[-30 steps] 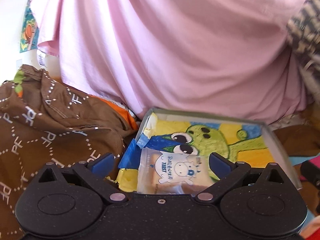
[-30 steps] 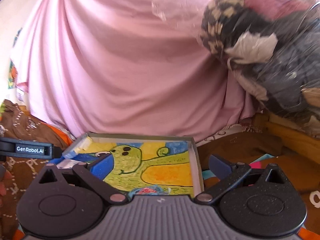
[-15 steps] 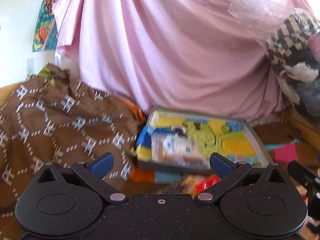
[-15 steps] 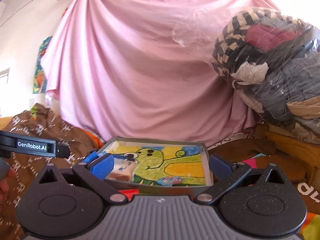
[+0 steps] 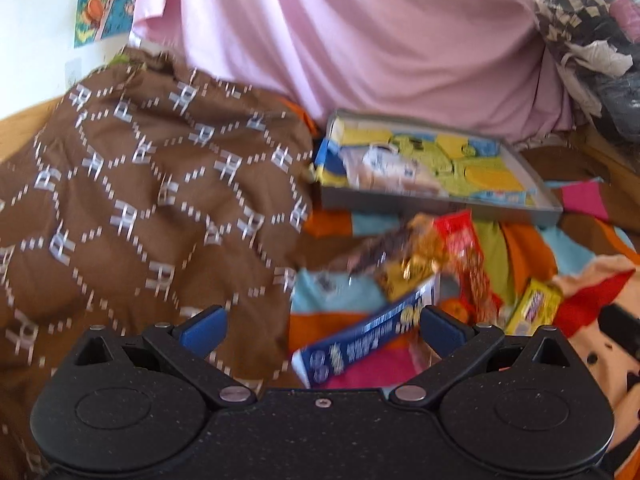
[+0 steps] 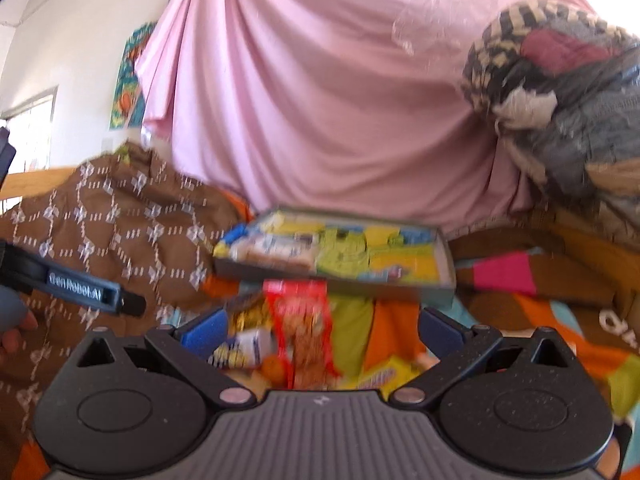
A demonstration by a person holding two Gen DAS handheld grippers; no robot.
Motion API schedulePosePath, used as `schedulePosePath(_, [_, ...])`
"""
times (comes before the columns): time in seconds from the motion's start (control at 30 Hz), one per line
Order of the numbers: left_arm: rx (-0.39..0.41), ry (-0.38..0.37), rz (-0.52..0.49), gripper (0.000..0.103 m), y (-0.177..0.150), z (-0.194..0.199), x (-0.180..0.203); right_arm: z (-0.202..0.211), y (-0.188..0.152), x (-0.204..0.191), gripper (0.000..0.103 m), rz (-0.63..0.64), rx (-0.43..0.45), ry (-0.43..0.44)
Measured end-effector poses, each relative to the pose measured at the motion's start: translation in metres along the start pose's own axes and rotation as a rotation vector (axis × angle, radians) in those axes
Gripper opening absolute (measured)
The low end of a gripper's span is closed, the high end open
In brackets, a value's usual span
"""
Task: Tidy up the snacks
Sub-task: 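Withdraw both open tools from the tray back to the snack pile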
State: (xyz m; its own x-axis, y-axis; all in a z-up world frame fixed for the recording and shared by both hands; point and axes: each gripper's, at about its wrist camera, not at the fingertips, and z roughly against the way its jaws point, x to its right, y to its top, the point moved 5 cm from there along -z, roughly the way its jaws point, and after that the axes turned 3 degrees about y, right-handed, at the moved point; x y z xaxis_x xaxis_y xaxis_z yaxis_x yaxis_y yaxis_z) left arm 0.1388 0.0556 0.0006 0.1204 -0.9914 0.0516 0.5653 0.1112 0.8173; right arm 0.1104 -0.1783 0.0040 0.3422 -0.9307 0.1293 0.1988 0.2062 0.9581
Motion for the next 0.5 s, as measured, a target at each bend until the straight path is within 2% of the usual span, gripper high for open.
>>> schedulePosePath(0.2, [-0.069,-0.004,-0.071,0.102,-0.018,0.002,0.0,0.002,-0.032,-0.002,0.103,-0.029,-0.168,0.025])
schedulePosePath(0.5, [-0.094,0.012,-0.085,0.102,-0.022,0.001,-0.005,0.0,-0.049,0.003,0.103,-0.083,-0.266,0.025])
